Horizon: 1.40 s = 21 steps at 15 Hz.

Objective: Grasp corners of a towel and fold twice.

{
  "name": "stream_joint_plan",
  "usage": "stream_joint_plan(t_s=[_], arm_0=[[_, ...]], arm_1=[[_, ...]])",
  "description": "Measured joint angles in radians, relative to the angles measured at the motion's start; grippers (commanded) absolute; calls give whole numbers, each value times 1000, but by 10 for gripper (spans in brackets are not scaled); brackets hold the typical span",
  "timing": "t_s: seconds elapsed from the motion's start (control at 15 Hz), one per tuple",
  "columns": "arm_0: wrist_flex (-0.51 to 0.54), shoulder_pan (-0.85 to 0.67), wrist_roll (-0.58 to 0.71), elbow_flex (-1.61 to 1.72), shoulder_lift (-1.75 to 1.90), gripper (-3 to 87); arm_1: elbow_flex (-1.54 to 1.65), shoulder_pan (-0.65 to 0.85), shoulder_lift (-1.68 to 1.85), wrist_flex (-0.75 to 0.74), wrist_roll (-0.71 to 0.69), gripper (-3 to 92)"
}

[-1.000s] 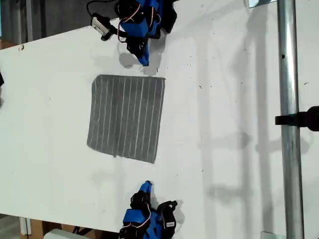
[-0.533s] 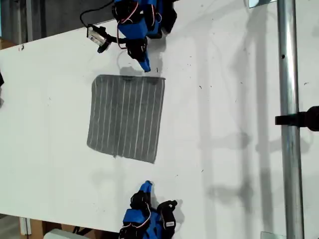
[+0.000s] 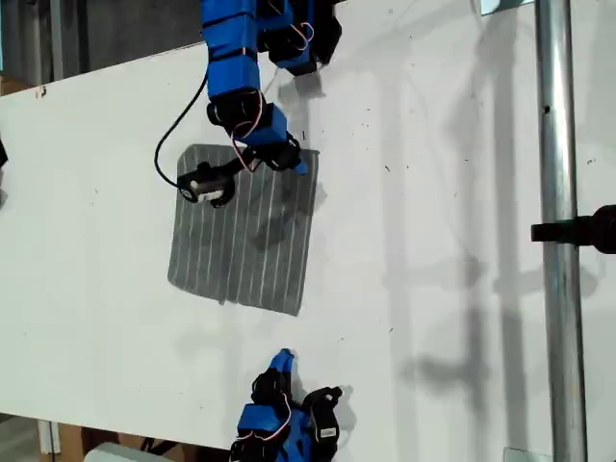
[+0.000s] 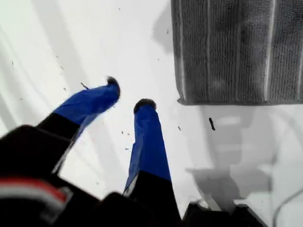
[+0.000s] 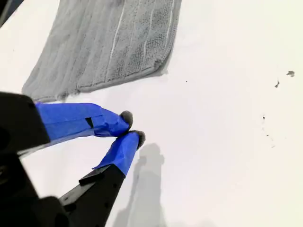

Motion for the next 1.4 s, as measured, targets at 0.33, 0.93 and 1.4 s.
stream_joint_plan(t_s=[0.33, 0.93, 1.4], arm_0=[[0, -2, -15, 0, 0, 26], [0, -20, -60, 0, 0, 20], [0, -18, -87, 0, 0, -16]], arm_1=[[242, 98, 84, -31, -57, 360], [414, 160, -259, -402, -89, 313], [387, 198, -276, -419, -129, -1]])
